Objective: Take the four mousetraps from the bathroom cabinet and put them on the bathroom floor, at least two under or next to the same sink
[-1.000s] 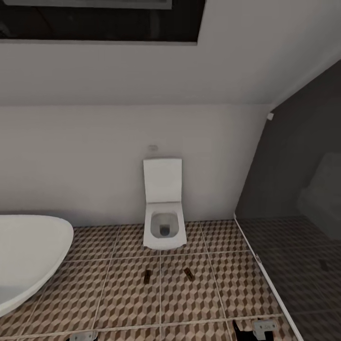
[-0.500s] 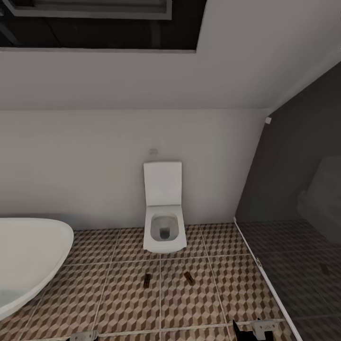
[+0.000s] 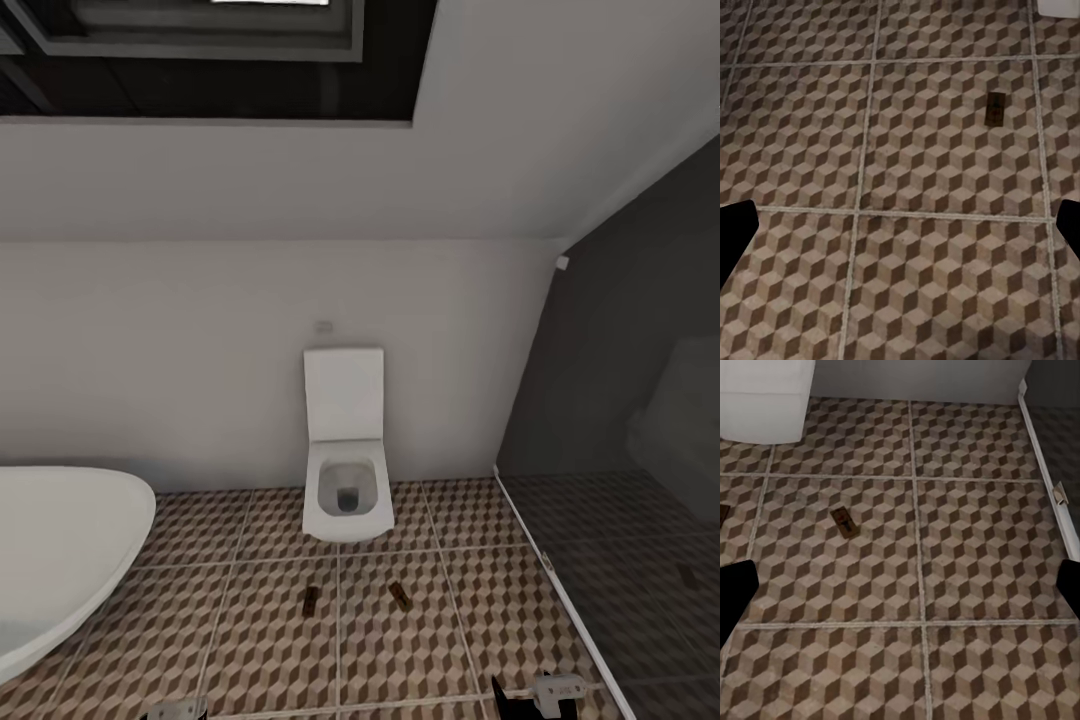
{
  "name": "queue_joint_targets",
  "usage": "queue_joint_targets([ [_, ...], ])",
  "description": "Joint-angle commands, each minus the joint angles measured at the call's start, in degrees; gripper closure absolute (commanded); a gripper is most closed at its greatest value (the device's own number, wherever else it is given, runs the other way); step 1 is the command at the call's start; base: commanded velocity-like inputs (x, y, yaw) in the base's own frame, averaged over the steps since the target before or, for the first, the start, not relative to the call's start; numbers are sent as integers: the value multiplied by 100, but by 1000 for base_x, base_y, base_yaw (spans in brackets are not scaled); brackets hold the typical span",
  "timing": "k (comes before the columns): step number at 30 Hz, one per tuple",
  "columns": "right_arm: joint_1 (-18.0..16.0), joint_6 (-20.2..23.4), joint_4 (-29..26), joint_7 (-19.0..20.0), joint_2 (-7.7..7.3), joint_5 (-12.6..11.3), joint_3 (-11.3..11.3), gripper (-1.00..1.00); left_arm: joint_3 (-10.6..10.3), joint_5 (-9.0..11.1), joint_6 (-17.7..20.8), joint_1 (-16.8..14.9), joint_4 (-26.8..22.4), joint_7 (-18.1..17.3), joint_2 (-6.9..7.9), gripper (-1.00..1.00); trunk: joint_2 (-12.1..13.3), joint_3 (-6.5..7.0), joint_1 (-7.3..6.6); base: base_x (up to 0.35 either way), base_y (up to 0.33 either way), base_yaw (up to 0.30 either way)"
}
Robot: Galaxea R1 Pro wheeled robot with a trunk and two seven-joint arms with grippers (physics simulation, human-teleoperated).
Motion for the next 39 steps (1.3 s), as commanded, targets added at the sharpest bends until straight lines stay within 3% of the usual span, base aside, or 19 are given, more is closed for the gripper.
queue_joint_targets([
  [1,-5,-16,3,37,-1,-60,26,-100,-49,13,-31,-9,20,19,-2,-100,-12,-3,4,0,0,0],
  [14,-5,-16,3,50,-41,-57,21,-100,-49,13,-44,-9,28,9,-29,-100,-12,48,4,0,0,0],
  [20,41,14,22,64,-306,-52,24,-100,-49,13,-49,14,41,-1,308,-100,-12,49,4,0,0,0],
  [24,315,47,23,77,-365,-51,25,-100,-49,13,-66,258,44,-38,473,-100,-12,49,4,0,0,0],
  [28,530,58,22,88,-280,-51,28,-100,-49,13,-89,569,45,-159,535,-100,-12,49,4,0,0,0],
  [34,976,57,21,97,87,-51,27,-100,-52,13,-81,1004,46,-420,554,-100,-12,49,4,0,0,0],
  [38,1125,61,21,107,218,-51,27,-100,-55,12,-64,1072,46,-449,462,-100,-12,49,4,0,0,0],
  [39,1161,62,21,107,312,-51,26,-100,-56,10,-55,1081,43,-450,393,-100,-12,49,4,0,0,0],
])
